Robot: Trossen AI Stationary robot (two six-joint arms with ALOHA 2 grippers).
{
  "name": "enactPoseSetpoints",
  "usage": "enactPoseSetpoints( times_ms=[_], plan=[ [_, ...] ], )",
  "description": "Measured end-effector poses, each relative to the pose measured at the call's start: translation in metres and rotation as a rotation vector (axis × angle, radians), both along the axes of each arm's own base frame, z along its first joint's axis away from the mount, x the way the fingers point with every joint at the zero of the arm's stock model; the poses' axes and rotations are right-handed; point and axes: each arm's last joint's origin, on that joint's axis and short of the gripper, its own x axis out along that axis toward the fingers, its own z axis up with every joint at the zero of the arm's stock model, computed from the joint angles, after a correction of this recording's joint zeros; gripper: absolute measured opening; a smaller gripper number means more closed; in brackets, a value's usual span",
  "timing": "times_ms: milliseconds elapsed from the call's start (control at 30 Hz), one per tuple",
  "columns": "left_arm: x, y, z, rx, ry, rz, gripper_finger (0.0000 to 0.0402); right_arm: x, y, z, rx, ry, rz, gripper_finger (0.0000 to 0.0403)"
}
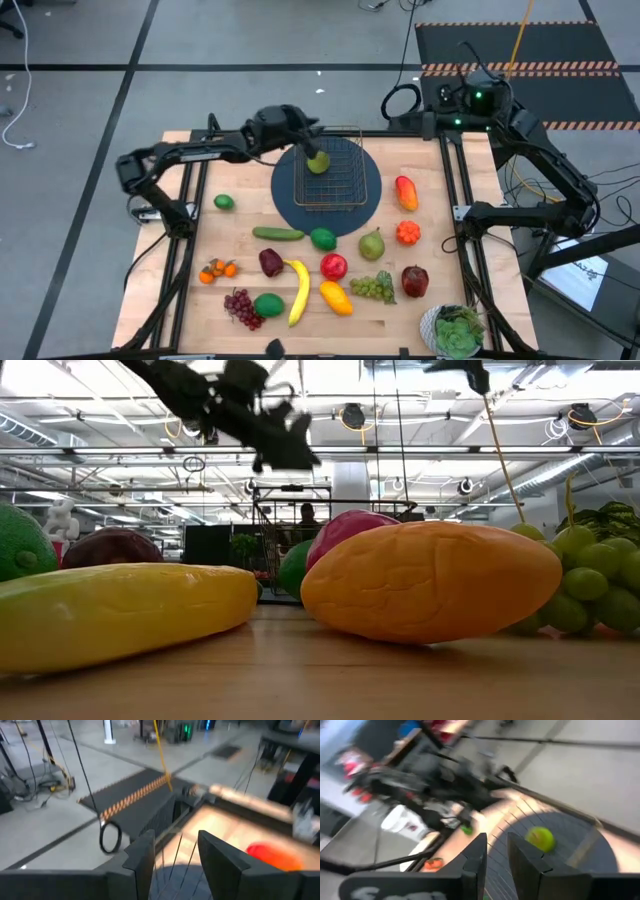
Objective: Build produce basket
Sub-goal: Put the red mango into the gold wire basket
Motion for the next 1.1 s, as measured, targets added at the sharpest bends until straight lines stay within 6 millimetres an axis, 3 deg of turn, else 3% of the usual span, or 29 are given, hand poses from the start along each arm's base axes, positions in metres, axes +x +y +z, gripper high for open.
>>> enactPoseSetpoints(
  times_ms=[133,267,500,633,867,1100],
  plan=[
    [-0.028,-0.012,0.037,-0.018,-0.073,0.017,0.0154,-0.001,0.007,-0.012,0.112,0.114,-0.123,0.0071],
    [-0.06,-0.026,0.058,-0.077,-0.056,0.04,0.0154,-0.001,0.016,-0.026,0.231,0.231,-0.196,0.008],
    [-0.117,-0.056,0.075,-0.272,0.01,0.096,0.0154,0.01,0.027,-0.071,0.404,0.382,-0.231,0.0163],
    [-0.141,-0.073,0.077,-0.348,0.05,0.112,0.0154,0.014,0.029,-0.108,0.498,0.462,-0.284,0.0215],
    [-0.163,-0.087,0.075,-0.367,0.142,0.107,0.0154,0.018,0.034,-0.167,0.595,0.535,-0.324,0.0287],
    [-0.161,-0.086,0.07,-0.338,0.226,0.086,0.0154,0.013,0.043,-0.193,0.525,0.668,-0.286,0.0341]
  ],
)
